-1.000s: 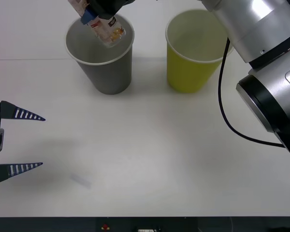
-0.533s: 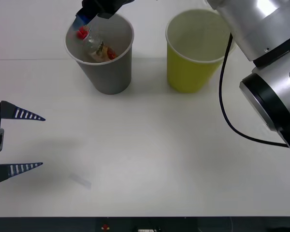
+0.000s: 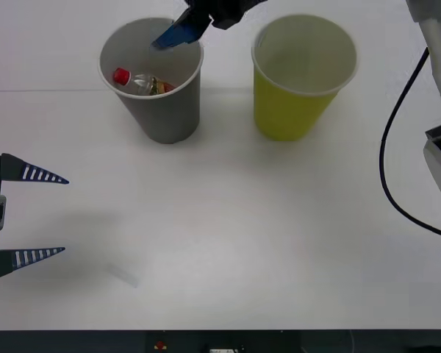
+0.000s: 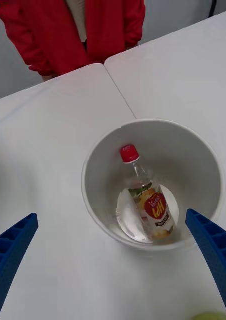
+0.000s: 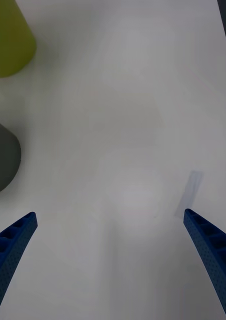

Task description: Put the can into the green bin and the plastic bottle into the gray bin

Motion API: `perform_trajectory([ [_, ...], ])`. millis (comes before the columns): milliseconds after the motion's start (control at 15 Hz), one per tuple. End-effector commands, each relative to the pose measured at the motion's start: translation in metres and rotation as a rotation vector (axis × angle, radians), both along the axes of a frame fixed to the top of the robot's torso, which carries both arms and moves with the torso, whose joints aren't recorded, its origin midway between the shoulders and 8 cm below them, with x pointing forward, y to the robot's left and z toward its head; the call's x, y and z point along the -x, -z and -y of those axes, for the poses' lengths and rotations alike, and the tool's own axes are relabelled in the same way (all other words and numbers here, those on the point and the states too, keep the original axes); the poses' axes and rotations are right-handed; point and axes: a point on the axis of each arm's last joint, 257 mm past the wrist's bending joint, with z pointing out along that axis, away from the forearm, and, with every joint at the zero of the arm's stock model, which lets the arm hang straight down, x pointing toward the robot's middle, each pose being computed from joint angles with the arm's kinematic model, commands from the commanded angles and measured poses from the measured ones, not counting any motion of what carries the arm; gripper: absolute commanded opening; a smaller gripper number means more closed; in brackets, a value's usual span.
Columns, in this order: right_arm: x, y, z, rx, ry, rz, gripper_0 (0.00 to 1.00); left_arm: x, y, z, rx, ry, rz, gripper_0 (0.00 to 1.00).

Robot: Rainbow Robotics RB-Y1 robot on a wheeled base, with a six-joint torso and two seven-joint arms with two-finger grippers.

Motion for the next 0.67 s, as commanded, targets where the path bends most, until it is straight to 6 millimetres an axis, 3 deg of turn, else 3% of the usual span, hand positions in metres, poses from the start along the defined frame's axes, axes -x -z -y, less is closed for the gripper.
perform_trajectory([
  [67,0.024,0.009,0.03,-0.018,-0.046,0.043,1.0,0.0,0.0,0.0,0.0,0.0,0.0,1.0],
  [667,0.093,0.049,0.122,-0.006,-0.23,0.116,1.0,0.0,0.0,0.0,0.0,0.0,0.0,1.0],
])
